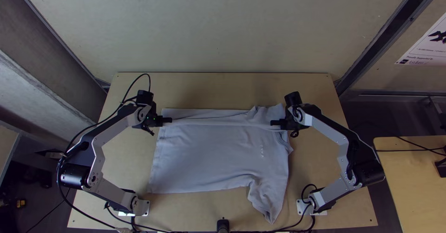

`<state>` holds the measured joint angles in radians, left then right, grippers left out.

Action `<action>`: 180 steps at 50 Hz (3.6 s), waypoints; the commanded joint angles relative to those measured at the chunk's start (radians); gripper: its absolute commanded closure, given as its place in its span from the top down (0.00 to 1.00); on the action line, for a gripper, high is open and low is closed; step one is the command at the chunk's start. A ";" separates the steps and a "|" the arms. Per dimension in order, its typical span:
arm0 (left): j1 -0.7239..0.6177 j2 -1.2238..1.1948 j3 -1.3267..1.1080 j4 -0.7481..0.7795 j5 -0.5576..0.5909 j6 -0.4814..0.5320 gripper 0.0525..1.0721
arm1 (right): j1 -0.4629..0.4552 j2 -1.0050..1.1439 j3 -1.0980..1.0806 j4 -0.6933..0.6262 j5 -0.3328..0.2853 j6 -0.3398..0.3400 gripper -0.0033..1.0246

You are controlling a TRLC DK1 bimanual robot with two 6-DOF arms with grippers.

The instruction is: Fold the t-shirt

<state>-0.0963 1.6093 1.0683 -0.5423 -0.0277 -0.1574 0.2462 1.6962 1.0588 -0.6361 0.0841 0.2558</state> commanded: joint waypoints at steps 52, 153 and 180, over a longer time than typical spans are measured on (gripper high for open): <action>0.152 -0.348 0.159 -0.699 0.160 0.211 0.95 | -0.030 -0.514 0.346 -0.534 0.017 0.306 0.96; -0.467 -0.112 -0.271 -0.737 0.006 0.280 0.03 | 0.258 -0.592 -0.134 -0.694 -0.325 0.289 0.94; -0.387 -0.213 -0.146 -0.837 0.008 0.291 0.03 | 0.383 -0.474 -0.358 -0.671 -0.405 0.278 0.93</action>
<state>-0.4923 1.4231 0.9253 -1.3529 -0.0269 0.1314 0.6159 1.1732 0.7479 -1.3216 -0.3080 0.5449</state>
